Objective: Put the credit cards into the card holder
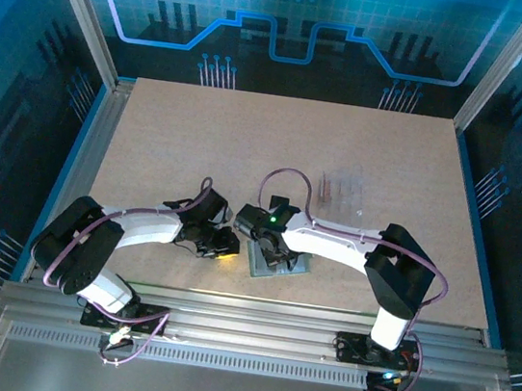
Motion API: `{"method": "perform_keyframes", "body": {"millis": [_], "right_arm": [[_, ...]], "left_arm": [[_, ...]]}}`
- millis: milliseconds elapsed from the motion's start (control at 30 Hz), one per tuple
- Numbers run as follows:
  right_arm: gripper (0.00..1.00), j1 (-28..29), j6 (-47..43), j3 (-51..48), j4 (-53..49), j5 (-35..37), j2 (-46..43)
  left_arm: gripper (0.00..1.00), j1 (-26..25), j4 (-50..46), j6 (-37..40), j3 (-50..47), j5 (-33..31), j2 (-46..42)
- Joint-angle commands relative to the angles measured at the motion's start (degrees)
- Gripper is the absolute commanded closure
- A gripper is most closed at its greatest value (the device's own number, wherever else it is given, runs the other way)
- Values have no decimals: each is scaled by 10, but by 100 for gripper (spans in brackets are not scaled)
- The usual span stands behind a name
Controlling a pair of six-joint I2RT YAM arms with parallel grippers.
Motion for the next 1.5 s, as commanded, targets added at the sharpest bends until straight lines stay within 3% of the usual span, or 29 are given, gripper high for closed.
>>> {"method": "perform_keyframes", "body": {"millis": [0, 300, 567, 1000, 1467], "right_arm": [[100, 16, 28, 17, -33, 8, 26], [100, 68, 113, 99, -120, 56, 123], [100, 87, 167, 144, -150, 41, 188], [100, 93, 224, 177, -188, 2, 234], [100, 56, 238, 152, -174, -26, 231]], "left_arm": [[77, 5, -40, 10, 20, -1, -21], [78, 9, -76, 6, 65, -13, -46], [78, 48, -78, -11, 35, -30, -80], [78, 58, -84, 7, 43, -21, -79], [78, 72, -87, 14, 54, -15, -69]]}}
